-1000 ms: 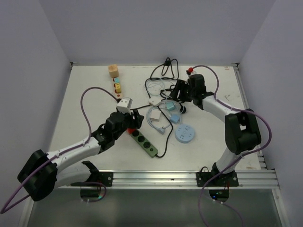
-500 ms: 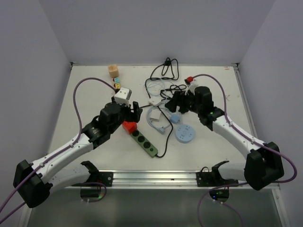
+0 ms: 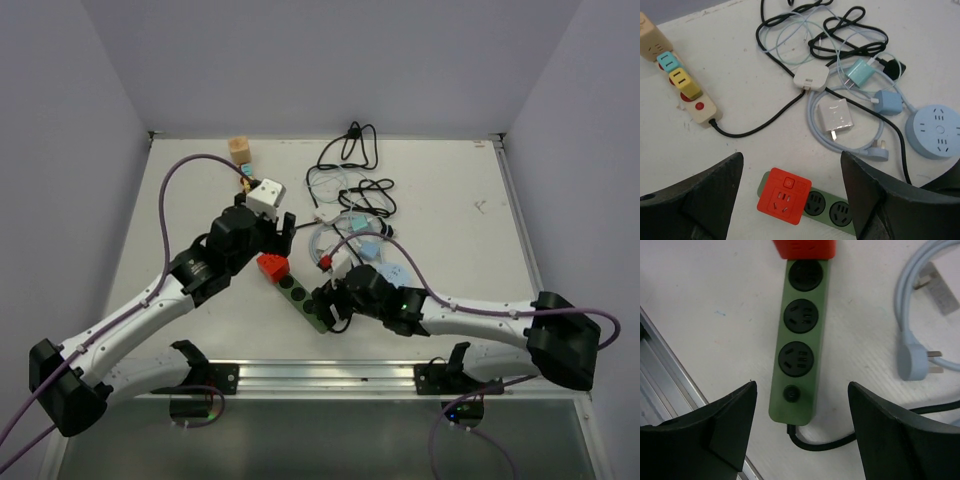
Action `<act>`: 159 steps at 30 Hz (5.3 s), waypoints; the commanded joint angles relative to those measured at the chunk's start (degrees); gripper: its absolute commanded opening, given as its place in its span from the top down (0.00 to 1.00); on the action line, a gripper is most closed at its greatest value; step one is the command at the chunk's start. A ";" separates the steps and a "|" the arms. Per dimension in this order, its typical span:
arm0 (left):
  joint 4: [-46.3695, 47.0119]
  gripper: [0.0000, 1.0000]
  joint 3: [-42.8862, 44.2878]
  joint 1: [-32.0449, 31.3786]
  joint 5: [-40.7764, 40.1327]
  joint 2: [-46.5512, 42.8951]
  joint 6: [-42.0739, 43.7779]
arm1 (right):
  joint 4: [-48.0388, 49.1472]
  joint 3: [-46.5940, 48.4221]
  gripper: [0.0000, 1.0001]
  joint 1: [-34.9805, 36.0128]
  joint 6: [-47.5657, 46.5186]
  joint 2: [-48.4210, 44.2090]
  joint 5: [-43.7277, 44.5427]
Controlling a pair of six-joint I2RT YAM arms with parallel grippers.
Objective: Pull the plug off the socket
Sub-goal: Remove the plug from the socket.
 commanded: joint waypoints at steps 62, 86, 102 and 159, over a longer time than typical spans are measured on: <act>-4.30 0.17 -2.19 0.34 10.00 19.34 9.82 | 9.11 -5.26 1.00 9.83 4.10 14.69 16.46; -4.13 0.99 -0.95 1.57 6.83 19.61 9.82 | 8.85 -4.03 1.00 9.83 3.83 17.41 13.73; -14.86 1.00 9.25 1.49 2.26 25.15 7.89 | 7.44 -2.44 1.00 9.92 3.56 19.44 12.50; 3.82 1.00 -9.37 -5.28 -18.75 8.99 -12.76 | 2.96 -3.49 1.00 9.31 10.24 16.18 7.76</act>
